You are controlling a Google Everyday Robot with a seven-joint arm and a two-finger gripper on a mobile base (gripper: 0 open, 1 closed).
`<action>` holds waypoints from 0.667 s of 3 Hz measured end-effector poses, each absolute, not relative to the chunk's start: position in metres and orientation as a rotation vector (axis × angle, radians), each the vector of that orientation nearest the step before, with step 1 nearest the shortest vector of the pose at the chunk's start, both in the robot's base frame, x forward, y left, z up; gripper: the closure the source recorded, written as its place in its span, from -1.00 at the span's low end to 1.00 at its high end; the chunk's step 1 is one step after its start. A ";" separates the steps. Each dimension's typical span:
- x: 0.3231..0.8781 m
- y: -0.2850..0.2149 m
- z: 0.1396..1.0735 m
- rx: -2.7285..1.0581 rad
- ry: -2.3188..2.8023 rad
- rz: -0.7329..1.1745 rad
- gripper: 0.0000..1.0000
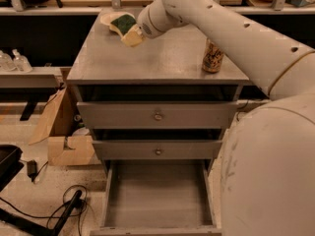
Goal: Pick sponge from bottom drawer and place on counter
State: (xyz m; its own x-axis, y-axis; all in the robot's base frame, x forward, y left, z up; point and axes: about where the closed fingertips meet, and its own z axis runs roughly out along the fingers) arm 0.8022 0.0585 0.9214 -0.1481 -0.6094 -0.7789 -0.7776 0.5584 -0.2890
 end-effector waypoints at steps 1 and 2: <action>0.802 0.061 0.920 -1.136 1.852 0.227 0.02; 0.802 0.063 0.917 -1.140 1.853 0.230 -0.47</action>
Offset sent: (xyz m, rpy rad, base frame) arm 0.0001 0.0020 -0.0016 0.0001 0.0028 0.0017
